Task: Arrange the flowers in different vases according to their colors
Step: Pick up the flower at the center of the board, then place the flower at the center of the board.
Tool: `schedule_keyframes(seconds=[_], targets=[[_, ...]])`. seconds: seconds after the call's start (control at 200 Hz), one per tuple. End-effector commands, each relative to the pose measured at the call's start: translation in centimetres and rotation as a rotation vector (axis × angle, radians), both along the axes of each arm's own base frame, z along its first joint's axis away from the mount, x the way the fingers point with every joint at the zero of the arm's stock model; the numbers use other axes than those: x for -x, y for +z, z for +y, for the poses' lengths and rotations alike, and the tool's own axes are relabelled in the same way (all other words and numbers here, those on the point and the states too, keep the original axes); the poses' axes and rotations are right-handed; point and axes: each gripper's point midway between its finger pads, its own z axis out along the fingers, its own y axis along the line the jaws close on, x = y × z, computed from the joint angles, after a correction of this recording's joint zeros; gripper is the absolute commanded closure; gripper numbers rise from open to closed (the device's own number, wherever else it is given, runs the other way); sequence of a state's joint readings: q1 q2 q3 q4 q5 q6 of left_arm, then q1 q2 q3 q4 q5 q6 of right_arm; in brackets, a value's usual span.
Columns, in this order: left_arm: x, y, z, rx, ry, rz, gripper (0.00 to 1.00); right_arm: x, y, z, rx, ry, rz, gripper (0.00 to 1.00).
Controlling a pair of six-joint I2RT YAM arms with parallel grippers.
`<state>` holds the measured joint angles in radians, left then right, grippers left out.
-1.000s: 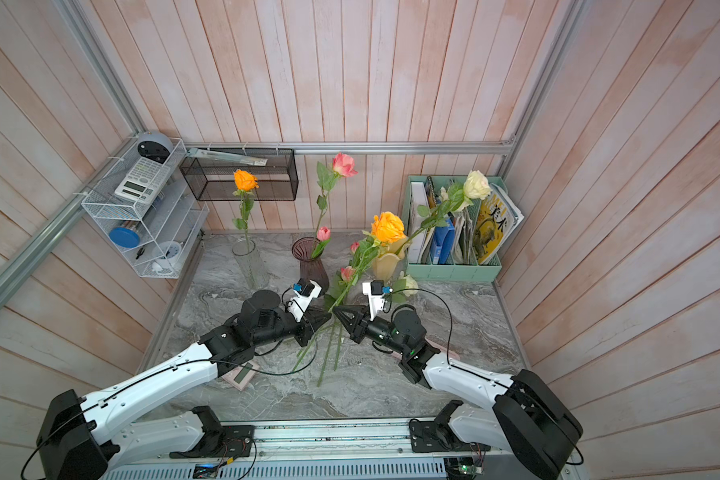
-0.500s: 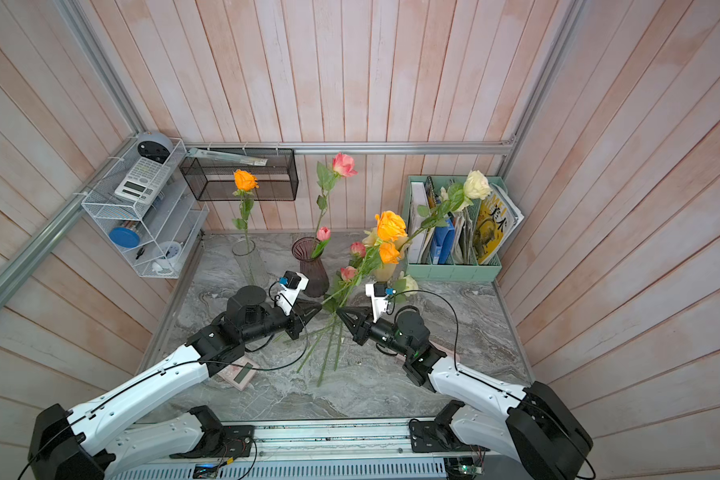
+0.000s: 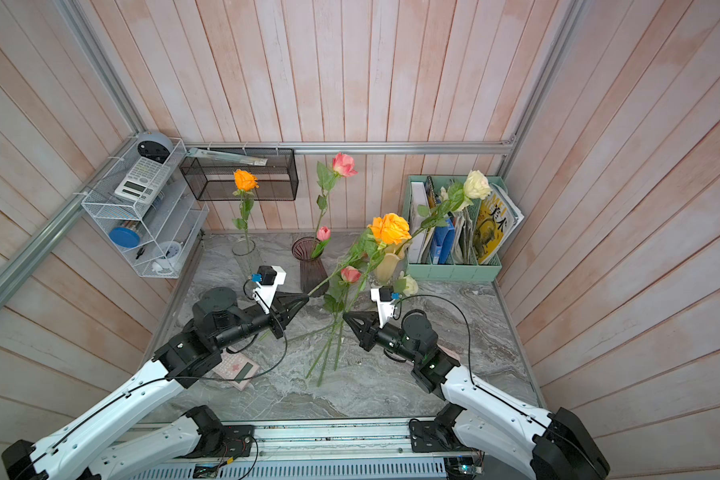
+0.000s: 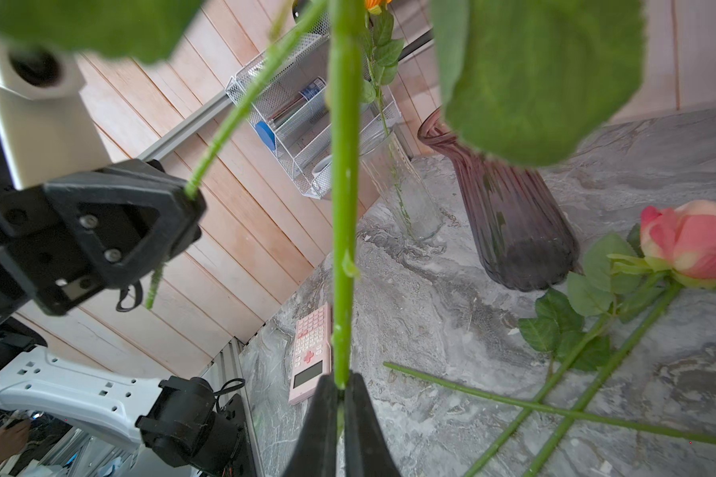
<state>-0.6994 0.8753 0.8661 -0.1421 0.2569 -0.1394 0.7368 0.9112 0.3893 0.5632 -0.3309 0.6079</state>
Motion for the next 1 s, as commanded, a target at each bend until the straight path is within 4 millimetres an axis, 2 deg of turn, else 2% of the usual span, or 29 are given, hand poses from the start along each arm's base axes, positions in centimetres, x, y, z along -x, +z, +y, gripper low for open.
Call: schedule_keyframes(seconds=[0.0, 0.09, 0.185, 0.355, 0.54, 0.775, 0.885, 0.995], targets=[[1.3, 6.0, 1.9, 0.102, 0.030, -0.141, 0.93, -0.1, -1.7, -1.1, 0.060, -0.049, 0.020, 1.00], [2.0, 8.9, 3.7, 0.151, 0.086, -0.233, 0.94, 0.1, -1.8, -1.6, 0.075, -0.060, 0.020, 1.00], [2.1, 10.9, 5.4, 0.178, 0.162, -0.305, 0.95, 0.3, -2.0, -1.9, 0.085, -0.069, 0.023, 1.00], [2.1, 13.3, 6.9, 0.223, 0.237, -0.397, 0.96, 0.3, -2.4, -2.1, 0.096, -0.075, 0.028, 1.00], [1.0, 15.4, 9.5, 0.280, 0.416, -0.554, 1.00, 0.3, -2.9, -2.1, 0.106, -0.076, 0.035, 1.00], [-1.2, 16.5, 10.9, 0.343, 0.557, -0.719, 1.00, 0.0, -3.3, -2.2, 0.133, -0.088, 0.037, 1.00], [-3.3, 16.2, 13.4, 0.439, 0.634, -0.751, 1.00, -0.2, -3.7, -2.1, 0.151, -0.091, 0.040, 1.00], [-6.1, 14.8, 15.9, 0.499, 0.701, -0.751, 1.00, -0.6, -4.1, -2.2, 0.169, -0.100, 0.051, 1.00]])
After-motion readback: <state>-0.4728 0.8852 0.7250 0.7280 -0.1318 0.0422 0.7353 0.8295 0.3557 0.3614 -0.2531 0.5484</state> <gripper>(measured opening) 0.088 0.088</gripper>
